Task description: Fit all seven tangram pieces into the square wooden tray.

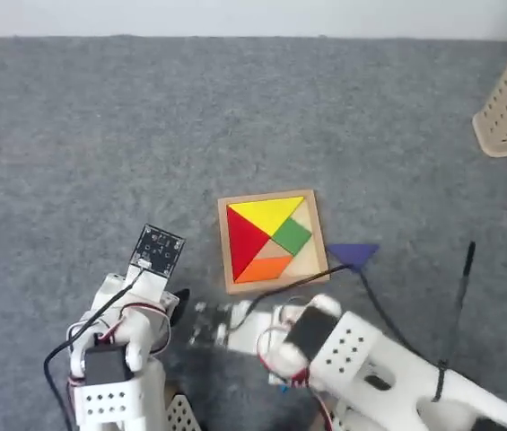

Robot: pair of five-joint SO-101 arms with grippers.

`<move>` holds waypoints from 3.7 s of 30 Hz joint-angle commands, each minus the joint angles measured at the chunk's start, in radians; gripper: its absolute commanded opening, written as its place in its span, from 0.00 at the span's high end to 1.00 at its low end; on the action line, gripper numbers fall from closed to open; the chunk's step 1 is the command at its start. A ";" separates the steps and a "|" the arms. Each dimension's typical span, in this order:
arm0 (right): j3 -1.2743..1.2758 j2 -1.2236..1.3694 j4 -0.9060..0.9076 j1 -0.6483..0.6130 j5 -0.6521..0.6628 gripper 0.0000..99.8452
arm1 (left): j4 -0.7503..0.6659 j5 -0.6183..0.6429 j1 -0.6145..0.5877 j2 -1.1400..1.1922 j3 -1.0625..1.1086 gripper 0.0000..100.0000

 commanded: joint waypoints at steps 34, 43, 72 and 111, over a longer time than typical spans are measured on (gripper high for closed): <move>0.075 0.033 -0.084 -0.107 0.035 0.78 | -0.002 -0.003 0.003 -0.017 -0.008 0.72; 0.041 0.257 -0.076 -0.108 0.181 0.78 | -0.002 -0.003 0.003 -0.017 -0.008 0.72; -0.052 0.338 -0.193 0.288 -0.101 0.84 | -0.002 -0.003 0.003 -0.017 -0.008 0.72; -0.043 0.354 -0.182 0.125 -0.158 0.84 | -0.002 -0.003 0.003 -0.017 -0.008 0.72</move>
